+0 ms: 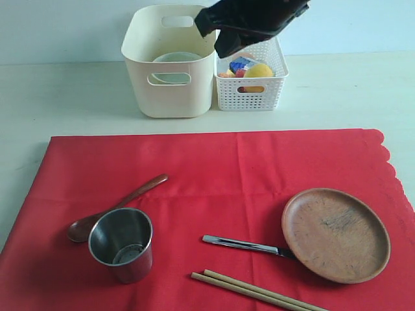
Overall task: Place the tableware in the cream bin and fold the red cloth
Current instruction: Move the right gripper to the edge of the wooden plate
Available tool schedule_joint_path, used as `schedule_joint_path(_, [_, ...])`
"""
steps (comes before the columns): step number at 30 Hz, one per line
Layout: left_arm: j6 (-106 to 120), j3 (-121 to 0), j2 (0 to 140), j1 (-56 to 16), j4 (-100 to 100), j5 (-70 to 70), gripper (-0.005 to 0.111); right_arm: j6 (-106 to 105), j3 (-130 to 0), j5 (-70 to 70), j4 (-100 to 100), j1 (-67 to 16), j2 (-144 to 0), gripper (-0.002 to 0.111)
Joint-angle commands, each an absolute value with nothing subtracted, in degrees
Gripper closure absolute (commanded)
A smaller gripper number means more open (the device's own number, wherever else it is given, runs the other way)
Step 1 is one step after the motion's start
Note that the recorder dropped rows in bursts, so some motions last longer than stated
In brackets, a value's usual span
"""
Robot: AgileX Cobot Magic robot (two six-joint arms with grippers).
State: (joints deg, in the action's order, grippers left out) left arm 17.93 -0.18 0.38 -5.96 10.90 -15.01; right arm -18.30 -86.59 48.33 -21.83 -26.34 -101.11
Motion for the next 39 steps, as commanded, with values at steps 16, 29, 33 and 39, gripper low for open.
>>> schedule_joint_path(16, [18.0, 0.0, 0.0, -5.93, 10.9, -14.89, 0.105, -21.43, -67.7, 42.07, -23.13, -26.29, -100.86, 0.108])
schedule_joint_path(29, [18.0, 0.0, 0.0, -5.93, 10.9, -14.89, 0.105, -14.6, -63.62, 40.06, -10.27, -31.16, -100.73, 0.108])
schedule_joint_path(33, [18.0, 0.0, 0.0, -5.93, 10.9, -14.89, 0.105, -2.03, -63.62, 42.97, 7.43, -30.91, -99.98, 0.108])
schedule_joint_path(39, [18.0, 0.0, 0.0, -5.93, 10.9, -14.89, 0.105, 5.56, -63.62, 44.47, 14.83, -24.16, -98.64, 0.108])
